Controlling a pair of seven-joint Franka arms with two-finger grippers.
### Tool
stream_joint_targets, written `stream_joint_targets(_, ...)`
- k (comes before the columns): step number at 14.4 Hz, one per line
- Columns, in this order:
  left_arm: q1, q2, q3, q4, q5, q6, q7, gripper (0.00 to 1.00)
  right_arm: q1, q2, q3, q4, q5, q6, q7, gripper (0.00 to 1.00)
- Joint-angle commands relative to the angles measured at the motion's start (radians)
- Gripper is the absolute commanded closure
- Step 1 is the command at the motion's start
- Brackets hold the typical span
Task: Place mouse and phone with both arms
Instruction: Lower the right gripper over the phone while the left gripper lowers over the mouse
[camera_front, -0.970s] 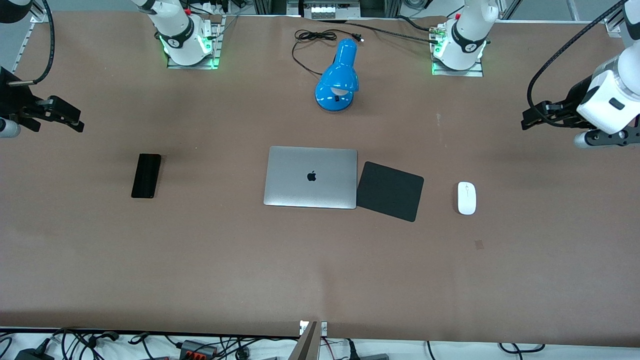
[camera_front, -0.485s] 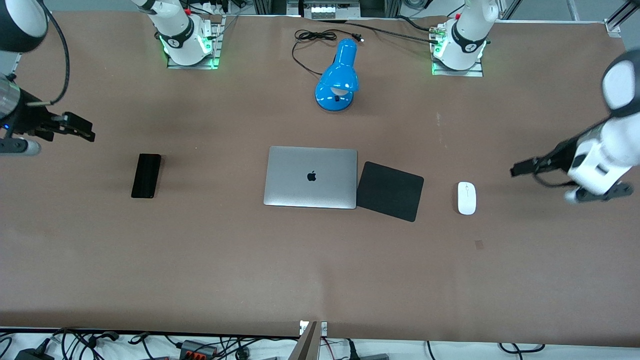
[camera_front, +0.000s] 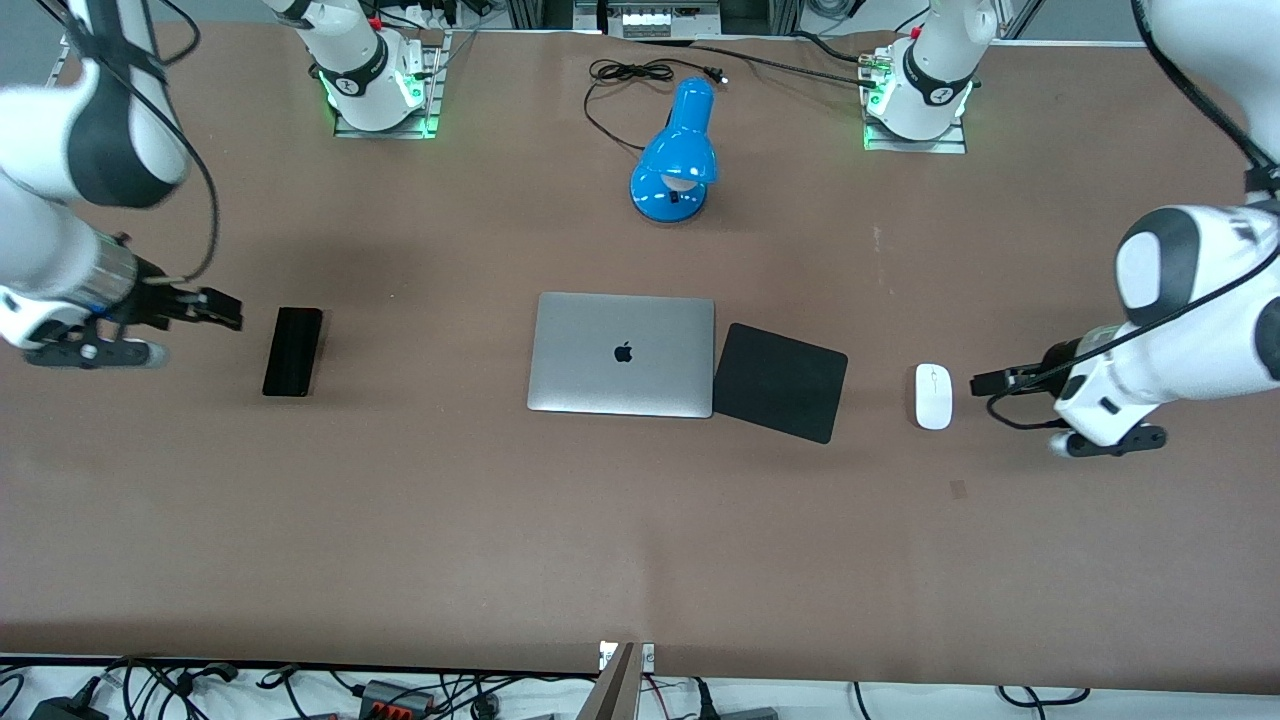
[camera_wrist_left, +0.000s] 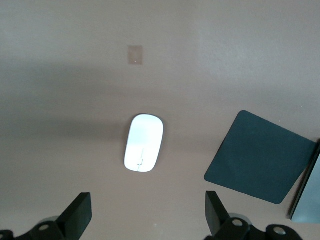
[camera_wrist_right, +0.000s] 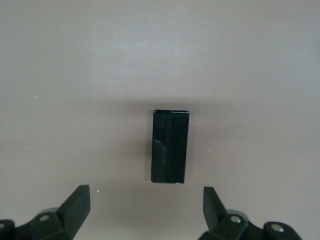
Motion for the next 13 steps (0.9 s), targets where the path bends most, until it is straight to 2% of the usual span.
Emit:
stream_joint_targets(1, -0.005, 0.034, 0.0, 0.088, 0.003, -0.009, 0.02, 0.0, -0.015, 0.044, 0.001, -0.053, -0.014, 0.062, 0.006, 0.0)
stream_joint_targets(3, -0.03, 0.048, 0.0, 0.077, 0.026, -0.009, 0.022, 0.0, -0.023, 0.116, 0.001, -0.056, -0.014, 0.134, 0.012, 0.0)
stream_joint_targets(4, -0.048, 0.061, -0.002, 0.058, 0.074, 0.005, 0.023, 0.0, -0.038, 0.144, 0.001, -0.056, -0.014, 0.161, 0.012, 0.0)
stream_joint_targets(5, -0.06, 0.055, -0.003, 0.013, 0.122, 0.049, 0.025, 0.0, -0.049, 0.167, 0.001, -0.058, -0.014, 0.18, 0.012, 0.0)
stream_joint_targets(8, -0.058, 0.029, -0.008, -0.161, 0.133, 0.257, 0.087, 0.0, -0.054, 0.228, 0.001, -0.058, -0.011, 0.195, 0.037, 0.0)
stream_joint_targets(10, -0.048, 0.019, -0.008, -0.241, 0.133, 0.353, 0.179, 0.0, -0.058, 0.256, 0.001, -0.071, -0.011, 0.241, 0.057, 0.0)
stream_joint_targets(13, -0.056, 0.019, -0.008, -0.338, 0.136, 0.482, 0.186, 0.0, -0.058, 0.277, 0.001, -0.133, -0.006, 0.336, 0.086, 0.0)
